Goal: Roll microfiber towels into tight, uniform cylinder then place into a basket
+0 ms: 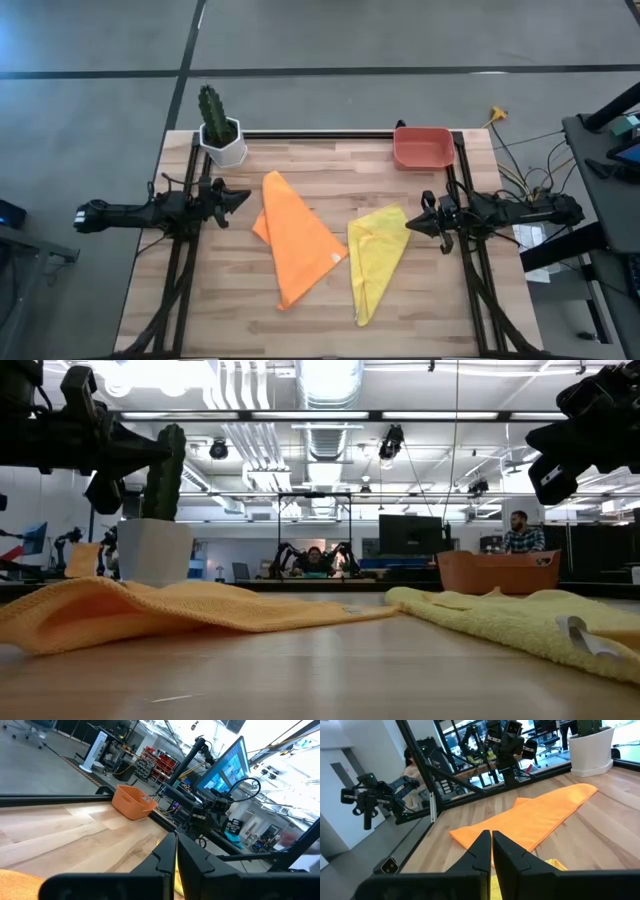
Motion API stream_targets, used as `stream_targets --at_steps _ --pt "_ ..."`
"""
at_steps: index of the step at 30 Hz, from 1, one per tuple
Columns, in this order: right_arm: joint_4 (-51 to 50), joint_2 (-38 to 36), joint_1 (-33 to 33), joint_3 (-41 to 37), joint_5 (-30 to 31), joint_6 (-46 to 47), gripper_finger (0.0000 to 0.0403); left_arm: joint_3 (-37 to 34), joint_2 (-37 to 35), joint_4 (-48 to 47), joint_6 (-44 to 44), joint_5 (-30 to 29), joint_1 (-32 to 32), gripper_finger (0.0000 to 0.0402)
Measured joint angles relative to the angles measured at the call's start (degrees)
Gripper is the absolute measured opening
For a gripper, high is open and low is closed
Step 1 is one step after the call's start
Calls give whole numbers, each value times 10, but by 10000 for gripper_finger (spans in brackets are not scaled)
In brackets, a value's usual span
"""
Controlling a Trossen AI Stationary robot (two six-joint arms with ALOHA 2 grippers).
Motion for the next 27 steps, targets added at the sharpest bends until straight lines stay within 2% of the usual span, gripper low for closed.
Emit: stream_targets --at_steps 27 --pt "0 0 0 0 0 -19 11 0 0 0 0 0 0 0"
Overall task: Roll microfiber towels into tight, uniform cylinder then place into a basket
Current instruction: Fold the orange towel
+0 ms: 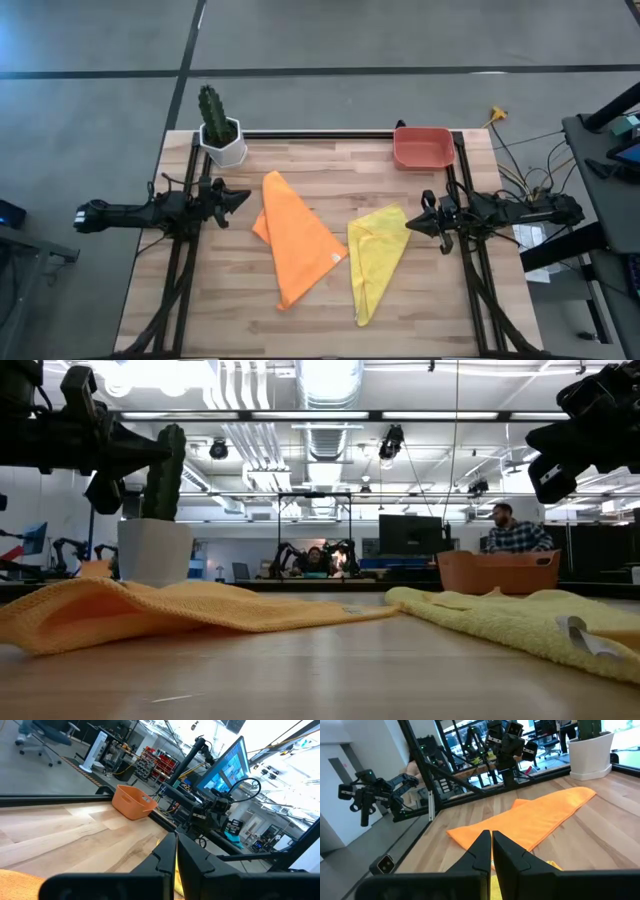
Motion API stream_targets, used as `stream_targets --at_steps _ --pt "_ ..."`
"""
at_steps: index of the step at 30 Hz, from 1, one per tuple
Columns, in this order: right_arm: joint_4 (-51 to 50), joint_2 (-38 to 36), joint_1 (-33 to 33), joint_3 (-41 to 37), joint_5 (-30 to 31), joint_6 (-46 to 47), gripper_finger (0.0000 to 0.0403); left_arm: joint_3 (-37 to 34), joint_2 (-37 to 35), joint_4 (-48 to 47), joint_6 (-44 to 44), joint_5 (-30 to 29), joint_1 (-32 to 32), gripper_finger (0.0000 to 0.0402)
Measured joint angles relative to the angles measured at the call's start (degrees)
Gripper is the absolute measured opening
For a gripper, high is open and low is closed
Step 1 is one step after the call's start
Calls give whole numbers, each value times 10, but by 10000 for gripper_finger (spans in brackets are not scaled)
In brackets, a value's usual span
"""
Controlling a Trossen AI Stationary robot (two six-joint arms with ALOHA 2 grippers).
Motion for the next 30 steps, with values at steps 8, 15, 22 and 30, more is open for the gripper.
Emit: stream_targets --at_steps 8,15,22,30 --pt "0 0 0 0 0 59 11 0 0 0 0 0 0 0" --pt "65 0 0 0 41 187 11 0 0 0 0 0 0 0" --pt "242 15 0 12 139 225 11 0 0 -1 2 0 0 0" --pt "86 169 0 182 171 246 11 0 1 19 -7 -7 0 0"
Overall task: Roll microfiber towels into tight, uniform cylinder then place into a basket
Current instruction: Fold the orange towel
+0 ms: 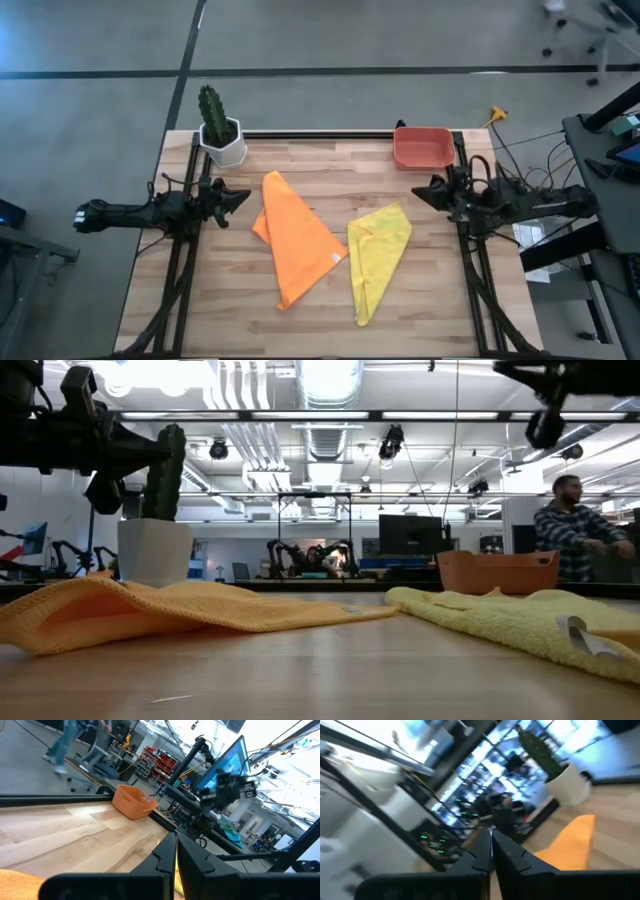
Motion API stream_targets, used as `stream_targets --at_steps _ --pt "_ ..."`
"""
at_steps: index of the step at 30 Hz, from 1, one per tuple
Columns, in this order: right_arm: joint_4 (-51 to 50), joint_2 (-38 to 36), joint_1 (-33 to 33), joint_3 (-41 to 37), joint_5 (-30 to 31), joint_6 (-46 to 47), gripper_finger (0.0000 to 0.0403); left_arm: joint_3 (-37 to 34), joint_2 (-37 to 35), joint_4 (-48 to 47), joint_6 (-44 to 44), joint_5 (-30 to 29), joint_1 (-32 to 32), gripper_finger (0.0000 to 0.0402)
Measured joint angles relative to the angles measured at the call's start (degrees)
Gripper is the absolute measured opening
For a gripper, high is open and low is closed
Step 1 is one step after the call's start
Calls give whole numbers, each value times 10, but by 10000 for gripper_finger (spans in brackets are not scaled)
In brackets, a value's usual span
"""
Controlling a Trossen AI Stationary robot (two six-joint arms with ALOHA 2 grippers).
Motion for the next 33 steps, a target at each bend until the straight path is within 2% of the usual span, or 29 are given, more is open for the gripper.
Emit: stream_targets --at_steps 6,8,10,13,16,20,23,28,30,33 --pt "-28 172 0 153 72 -79 11 0 5 203 -71 -38 0 0" --pt "-29 223 -2 193 85 -105 11 1 10 286 -67 -38 0 0" --pt "-34 269 -4 236 86 -110 11 10 13 323 -39 -39 0 0" --pt "-29 318 -10 302 86 -96 11 67 33 297 15 -37 0 0" --pt "-56 353 -13 360 86 -106 11 145 79 232 62 -36 0 0" --pt "-137 397 -24 433 85 -121 11 271 178 129 152 -36 0 0" --pt "-157 426 -26 485 86 -118 11 366 258 55 241 -54 0 0" --pt "-160 454 -25 575 84 -133 11 491 368 35 321 -92 0 0" --pt "-173 459 -25 607 84 -167 11 526 414 35 322 -92 0 0" --pt "-215 457 -30 648 85 -285 11 562 456 36 320 -92 0 0"
